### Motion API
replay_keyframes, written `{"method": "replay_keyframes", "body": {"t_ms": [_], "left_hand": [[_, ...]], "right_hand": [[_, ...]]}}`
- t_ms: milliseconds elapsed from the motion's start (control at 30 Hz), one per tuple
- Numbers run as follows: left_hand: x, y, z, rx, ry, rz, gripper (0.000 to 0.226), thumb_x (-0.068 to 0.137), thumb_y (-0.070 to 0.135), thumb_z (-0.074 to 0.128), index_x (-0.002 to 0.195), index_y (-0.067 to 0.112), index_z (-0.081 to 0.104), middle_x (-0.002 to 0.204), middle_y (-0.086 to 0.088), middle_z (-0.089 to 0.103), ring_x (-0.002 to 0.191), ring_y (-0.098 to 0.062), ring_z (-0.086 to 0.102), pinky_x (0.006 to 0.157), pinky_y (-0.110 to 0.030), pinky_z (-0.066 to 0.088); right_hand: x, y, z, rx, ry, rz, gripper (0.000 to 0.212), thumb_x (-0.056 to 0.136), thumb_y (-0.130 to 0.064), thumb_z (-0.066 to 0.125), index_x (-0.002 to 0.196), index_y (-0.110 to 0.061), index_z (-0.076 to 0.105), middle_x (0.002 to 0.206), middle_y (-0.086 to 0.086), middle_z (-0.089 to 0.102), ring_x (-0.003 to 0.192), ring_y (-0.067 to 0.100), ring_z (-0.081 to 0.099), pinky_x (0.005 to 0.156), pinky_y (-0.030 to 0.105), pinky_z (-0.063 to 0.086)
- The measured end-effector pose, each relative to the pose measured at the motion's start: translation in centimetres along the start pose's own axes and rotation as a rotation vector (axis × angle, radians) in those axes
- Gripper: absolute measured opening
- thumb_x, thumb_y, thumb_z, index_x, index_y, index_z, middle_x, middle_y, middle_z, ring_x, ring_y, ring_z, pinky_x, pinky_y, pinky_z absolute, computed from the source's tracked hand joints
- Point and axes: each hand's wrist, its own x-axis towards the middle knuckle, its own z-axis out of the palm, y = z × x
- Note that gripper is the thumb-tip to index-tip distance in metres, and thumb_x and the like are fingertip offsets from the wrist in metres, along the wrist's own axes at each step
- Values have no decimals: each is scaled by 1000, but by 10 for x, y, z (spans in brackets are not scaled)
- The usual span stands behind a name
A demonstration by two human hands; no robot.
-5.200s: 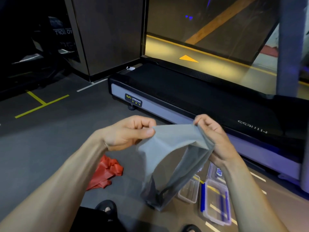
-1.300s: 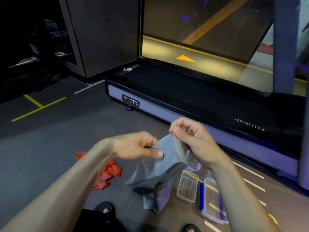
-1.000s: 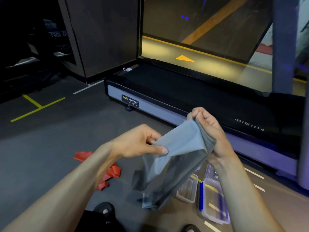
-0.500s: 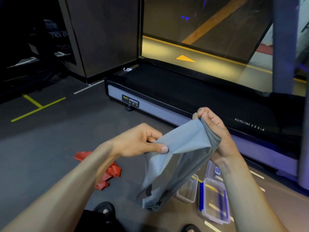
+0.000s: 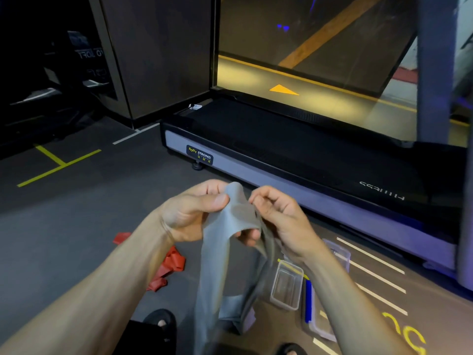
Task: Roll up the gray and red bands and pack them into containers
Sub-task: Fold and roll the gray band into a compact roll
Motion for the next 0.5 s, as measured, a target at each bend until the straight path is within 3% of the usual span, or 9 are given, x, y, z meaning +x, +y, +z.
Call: {"method": "replay_keyframes", "body": {"t_ms": [167,233,300,367,500], "left_hand": [[-1,5,1,-45,19,57,26,99,28,63,105,4,71,85,-6,76,71,-15,75,67,-26,60],[0,4,3,-49,55,81,26,98,27,65,105,3,71,86,-5,77,73,-13,74,69,-24,60],[-2,3,4,-6,208,57,32,83,32,82,97,4,75,82,-6,75,70,-13,72,69,-24,58],[-5,3,3,31,306,23,46,69,35,93,92,0,75,80,-10,73,68,-17,71,69,-27,58],[-5,2,-1,101,310,-101,44,74,33,90,99,0,75,91,-12,75,80,-20,73,78,-30,58]], "right_hand": [[1,1,11,191,59,-21,7,96,-18,60,92,-15,66,86,2,63,77,12,55,73,20,49],[0,-1,14,247,28,-38,7,97,-16,60,95,-11,64,97,7,68,89,16,66,86,28,55],[0,-5,16,318,-20,-63,8,94,-16,60,93,-11,66,105,10,69,102,21,69,101,39,53],[0,-9,16,401,-65,-77,9,95,-17,59,93,-12,67,108,12,68,108,24,68,104,42,52],[-1,-15,21,358,-126,-87,12,98,-20,55,93,-14,65,125,15,67,117,27,64,101,38,53]]}}
